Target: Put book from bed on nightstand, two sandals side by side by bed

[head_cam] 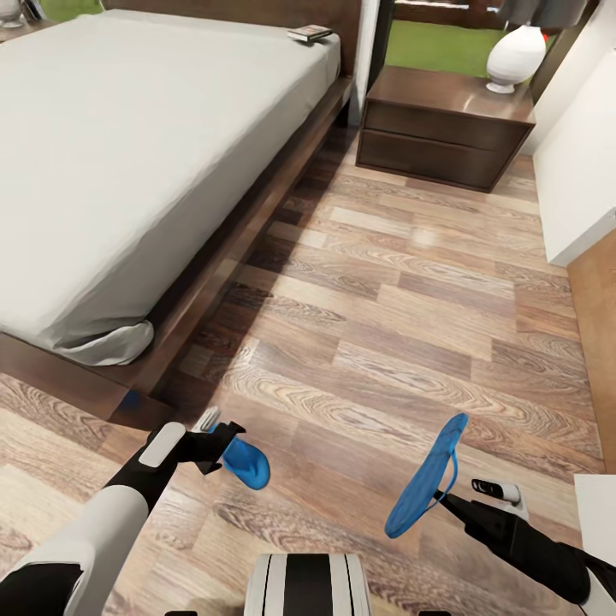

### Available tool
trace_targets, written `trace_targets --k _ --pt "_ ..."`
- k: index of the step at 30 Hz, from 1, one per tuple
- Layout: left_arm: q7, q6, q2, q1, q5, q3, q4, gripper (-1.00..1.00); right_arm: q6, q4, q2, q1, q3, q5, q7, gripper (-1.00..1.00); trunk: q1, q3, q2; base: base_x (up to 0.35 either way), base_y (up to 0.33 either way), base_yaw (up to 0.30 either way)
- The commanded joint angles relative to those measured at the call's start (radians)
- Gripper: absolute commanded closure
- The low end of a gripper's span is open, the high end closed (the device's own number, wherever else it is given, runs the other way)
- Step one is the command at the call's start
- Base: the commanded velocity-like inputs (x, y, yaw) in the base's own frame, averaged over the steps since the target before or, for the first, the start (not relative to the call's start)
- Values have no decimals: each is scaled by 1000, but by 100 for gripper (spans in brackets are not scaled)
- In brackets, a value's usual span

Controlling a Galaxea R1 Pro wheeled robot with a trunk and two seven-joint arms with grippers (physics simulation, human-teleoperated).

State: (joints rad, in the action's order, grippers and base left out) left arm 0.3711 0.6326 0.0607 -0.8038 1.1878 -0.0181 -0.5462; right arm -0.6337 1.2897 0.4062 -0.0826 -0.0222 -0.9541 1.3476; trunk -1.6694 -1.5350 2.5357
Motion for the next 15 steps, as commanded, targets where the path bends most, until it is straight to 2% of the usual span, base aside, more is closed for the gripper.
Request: trace_targets --k 1,9,13,15 --pt "9 2 1 0 11 -2 -2 -100 -9 -1 0 0 -2 -4 1 100 1 3 0 0 0 0" --pt "-5 23 6 1 17 -5 -1 -100 -9 -33 -1 0 -33 -3 1 100 4 34 -2 0 0 0" --pt "-75 62 14 6 17 -8 2 -100 -8 -47 -4 0 -41 -2 -2 100 6 50 -3 0 0 0" --pt "-142 79 19 12 15 -9 3 -100 -8 -52 -5 0 -43 -2 -4 100 7 58 -3 0 0 0"
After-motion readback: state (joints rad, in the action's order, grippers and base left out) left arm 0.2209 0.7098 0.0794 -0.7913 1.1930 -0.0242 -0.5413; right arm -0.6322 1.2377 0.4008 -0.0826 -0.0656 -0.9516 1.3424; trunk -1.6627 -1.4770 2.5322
